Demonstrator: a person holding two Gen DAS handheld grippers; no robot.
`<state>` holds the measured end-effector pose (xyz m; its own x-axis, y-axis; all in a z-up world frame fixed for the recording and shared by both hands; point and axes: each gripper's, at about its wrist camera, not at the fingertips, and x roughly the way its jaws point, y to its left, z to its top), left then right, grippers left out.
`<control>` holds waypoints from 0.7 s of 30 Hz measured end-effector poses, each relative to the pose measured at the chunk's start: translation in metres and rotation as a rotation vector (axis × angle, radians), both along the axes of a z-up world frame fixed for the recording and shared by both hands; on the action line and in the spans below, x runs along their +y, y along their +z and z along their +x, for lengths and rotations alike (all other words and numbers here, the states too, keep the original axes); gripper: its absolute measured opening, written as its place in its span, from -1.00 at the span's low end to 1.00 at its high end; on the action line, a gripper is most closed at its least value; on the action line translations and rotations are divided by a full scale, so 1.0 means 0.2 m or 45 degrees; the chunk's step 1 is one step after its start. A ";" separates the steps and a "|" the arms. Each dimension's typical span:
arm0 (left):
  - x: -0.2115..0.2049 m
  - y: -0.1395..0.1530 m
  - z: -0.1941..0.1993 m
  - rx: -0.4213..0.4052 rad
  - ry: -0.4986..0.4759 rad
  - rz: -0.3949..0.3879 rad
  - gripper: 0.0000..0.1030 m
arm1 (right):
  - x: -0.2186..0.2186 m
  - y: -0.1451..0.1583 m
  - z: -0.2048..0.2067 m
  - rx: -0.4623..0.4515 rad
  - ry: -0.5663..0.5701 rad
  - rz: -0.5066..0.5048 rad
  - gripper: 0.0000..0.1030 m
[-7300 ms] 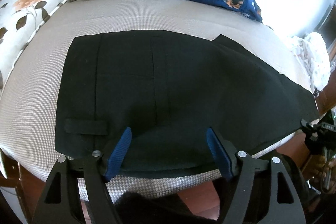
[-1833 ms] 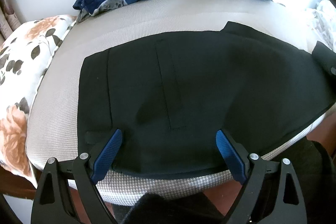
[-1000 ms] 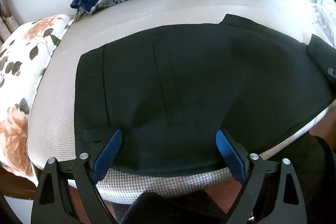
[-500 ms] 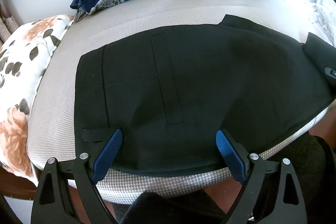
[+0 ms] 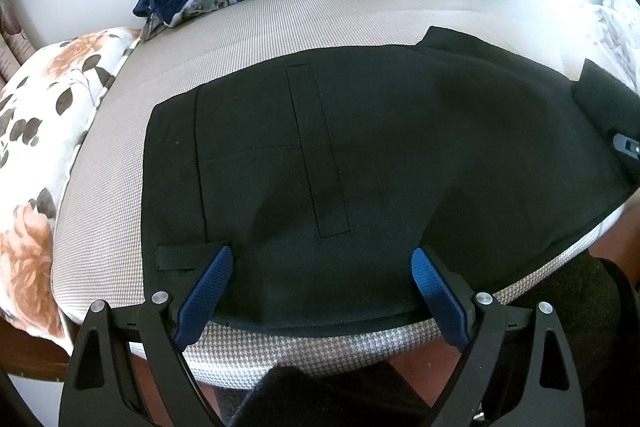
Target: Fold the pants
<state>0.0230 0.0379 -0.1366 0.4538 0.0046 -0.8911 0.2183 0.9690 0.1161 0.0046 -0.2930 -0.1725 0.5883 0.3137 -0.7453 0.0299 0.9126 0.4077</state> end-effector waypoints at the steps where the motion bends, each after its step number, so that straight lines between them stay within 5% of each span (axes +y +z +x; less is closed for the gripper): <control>1: 0.00 0.00 0.00 0.001 0.001 -0.001 0.77 | 0.01 0.00 0.00 -0.003 0.013 -0.010 -0.09; 4: 0.00 0.00 0.00 0.003 0.003 -0.001 0.77 | 0.09 0.04 -0.01 -0.011 0.082 -0.057 0.27; 8: 0.00 0.00 0.00 0.002 0.005 0.000 0.77 | 0.11 0.10 -0.04 -0.024 0.151 -0.014 0.28; 15: 0.01 0.01 0.00 0.007 0.007 -0.010 0.77 | -0.39 0.20 -0.12 -0.188 -0.078 0.696 0.32; 19: 0.01 0.01 0.01 0.013 0.000 -0.007 0.77 | -0.57 0.17 -0.06 -0.175 -0.159 0.616 0.31; 21: 0.01 0.00 0.01 0.010 -0.002 -0.001 0.77 | -0.60 0.14 -0.01 -0.153 -0.155 0.598 0.08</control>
<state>0.0243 0.0391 -0.1356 0.4467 0.0031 -0.8947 0.2209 0.9687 0.1136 0.0017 -0.4138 -0.1448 0.7147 0.5230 -0.4644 0.0522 0.6222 0.7811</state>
